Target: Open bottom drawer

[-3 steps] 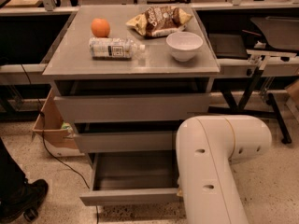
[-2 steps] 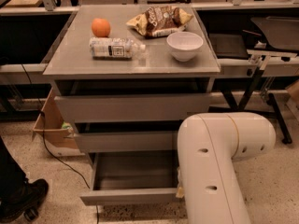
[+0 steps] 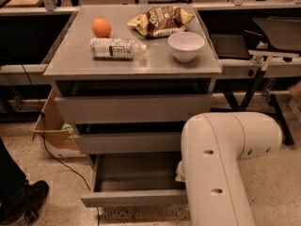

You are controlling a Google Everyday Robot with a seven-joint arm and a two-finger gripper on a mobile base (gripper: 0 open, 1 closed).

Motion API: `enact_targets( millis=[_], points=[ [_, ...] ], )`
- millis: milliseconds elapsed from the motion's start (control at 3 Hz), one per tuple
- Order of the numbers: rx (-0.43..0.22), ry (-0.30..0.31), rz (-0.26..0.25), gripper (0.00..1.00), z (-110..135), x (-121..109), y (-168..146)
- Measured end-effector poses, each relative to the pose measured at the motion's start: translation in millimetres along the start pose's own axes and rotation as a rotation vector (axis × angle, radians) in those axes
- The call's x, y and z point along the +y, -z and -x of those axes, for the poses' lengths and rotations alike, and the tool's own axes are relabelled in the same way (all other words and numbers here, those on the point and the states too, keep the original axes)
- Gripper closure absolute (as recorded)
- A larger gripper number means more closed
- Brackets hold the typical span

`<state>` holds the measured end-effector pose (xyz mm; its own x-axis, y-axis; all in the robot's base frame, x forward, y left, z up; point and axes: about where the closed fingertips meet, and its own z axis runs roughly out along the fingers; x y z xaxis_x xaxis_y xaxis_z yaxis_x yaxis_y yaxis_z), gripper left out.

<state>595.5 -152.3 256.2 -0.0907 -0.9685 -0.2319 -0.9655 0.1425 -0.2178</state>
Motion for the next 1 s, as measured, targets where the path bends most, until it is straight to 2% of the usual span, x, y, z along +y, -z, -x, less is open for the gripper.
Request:
enact_targets(
  millis=[333, 667, 1000],
  points=[
    [-0.022, 0.003, -0.004, 1.00, 7.7, -11.3, -10.2],
    [-0.036, 0.001, 0.004, 1.00, 11.5, -16.2, -35.5],
    [-0.056, -0.022, 0.042, 1.00, 12.4, -9.1, -63.4]
  ],
)
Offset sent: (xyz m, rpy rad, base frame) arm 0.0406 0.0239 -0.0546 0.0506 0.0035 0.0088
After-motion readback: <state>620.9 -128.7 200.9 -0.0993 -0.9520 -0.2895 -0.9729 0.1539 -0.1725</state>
